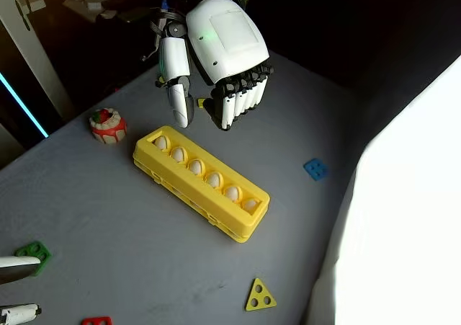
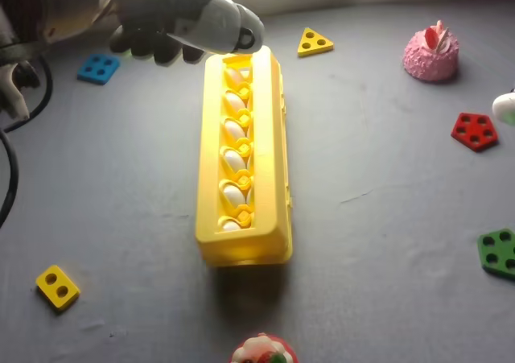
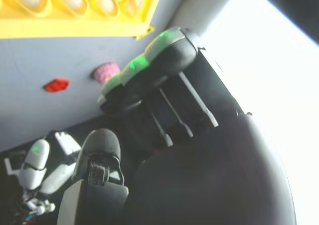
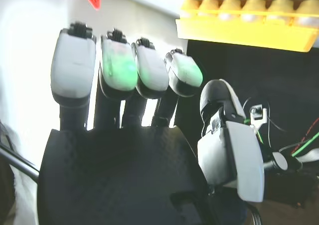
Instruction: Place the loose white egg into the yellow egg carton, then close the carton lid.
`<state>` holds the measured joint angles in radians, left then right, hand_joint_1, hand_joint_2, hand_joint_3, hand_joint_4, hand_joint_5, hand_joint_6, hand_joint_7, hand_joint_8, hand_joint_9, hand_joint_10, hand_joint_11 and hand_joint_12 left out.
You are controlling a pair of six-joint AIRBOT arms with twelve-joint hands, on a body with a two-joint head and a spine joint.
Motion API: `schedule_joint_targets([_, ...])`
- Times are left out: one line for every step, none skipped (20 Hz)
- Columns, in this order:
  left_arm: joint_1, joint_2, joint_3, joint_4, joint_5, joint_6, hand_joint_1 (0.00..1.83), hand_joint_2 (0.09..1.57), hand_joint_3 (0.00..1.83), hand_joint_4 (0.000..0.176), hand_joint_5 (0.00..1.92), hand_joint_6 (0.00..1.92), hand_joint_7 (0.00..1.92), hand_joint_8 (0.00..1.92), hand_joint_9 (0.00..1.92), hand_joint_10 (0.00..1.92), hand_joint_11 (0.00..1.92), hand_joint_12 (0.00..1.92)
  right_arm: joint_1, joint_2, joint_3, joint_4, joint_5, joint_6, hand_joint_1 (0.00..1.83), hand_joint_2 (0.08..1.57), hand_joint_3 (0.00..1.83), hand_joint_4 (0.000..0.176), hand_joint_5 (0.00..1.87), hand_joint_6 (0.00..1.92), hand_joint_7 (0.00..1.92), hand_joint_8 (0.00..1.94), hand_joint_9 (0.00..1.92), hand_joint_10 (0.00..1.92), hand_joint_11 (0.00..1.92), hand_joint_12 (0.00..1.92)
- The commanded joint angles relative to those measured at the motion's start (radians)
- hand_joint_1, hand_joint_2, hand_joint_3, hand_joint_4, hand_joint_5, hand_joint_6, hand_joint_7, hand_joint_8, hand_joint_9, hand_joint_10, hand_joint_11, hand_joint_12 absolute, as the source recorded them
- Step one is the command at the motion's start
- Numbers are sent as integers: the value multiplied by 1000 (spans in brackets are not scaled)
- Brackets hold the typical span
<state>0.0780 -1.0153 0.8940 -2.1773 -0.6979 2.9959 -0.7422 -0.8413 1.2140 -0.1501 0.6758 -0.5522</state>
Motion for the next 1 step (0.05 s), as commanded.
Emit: schedule_joint_targets([-4, 11, 8, 54, 50, 2, 0, 1359, 0, 0, 937, 1830, 1114, 1798, 1149, 1911, 1116, 1921, 4, 5, 6, 30, 100, 1, 40, 1287, 4, 176, 1250, 1921, 1343, 1941, 1396, 1921, 1481, 1921])
